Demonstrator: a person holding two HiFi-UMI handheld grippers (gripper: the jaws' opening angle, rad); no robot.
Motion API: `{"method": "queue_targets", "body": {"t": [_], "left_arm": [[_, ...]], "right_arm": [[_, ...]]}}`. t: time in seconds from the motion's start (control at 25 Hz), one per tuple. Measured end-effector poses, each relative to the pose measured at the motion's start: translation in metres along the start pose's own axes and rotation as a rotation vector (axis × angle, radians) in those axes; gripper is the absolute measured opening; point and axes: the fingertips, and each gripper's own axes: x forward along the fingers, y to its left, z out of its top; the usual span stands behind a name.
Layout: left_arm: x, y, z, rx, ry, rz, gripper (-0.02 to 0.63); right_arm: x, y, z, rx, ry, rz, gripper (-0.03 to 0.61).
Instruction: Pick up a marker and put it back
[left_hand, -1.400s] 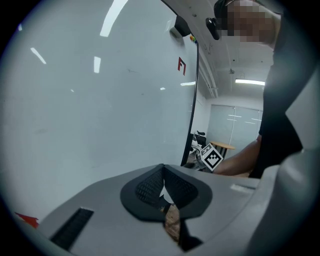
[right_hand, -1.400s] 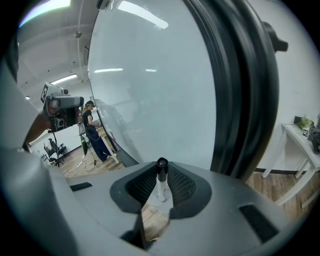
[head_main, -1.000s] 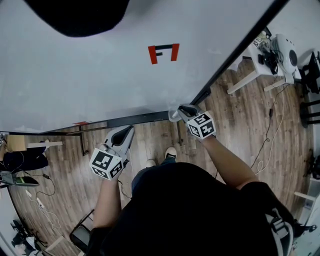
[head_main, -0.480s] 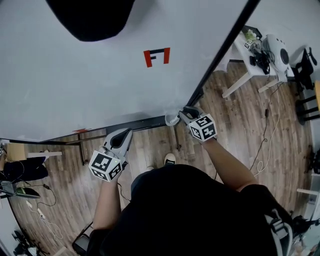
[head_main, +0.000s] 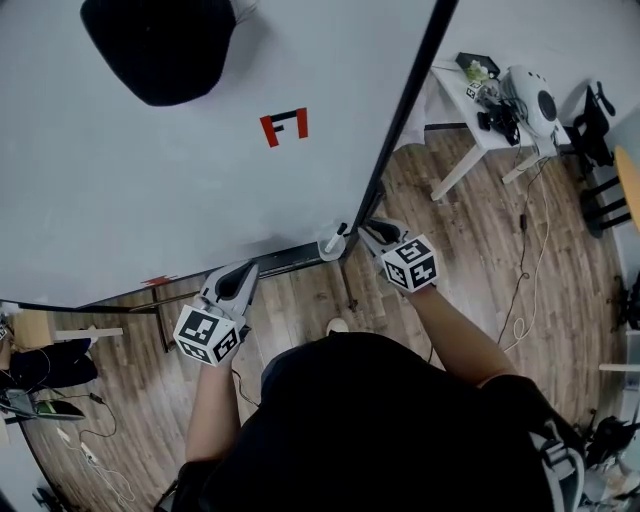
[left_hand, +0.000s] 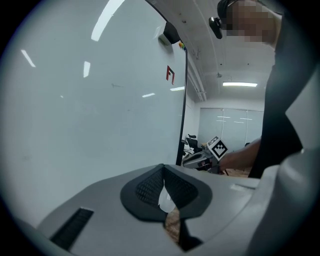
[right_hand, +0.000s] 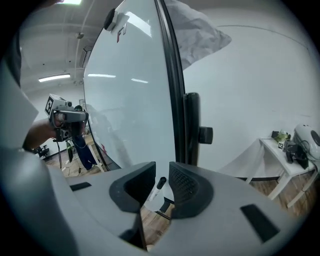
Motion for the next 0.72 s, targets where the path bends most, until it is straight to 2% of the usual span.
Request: {"method": "queue_targets", "body": {"t": [0.72], "left_arm": [[0.015,-0.013,0.009,0.036,0.010,-0.046,0.012]], "right_arm": [[-0.032,-0.002,0.000,0.024,-0.041,-0.020,0.037]]}}
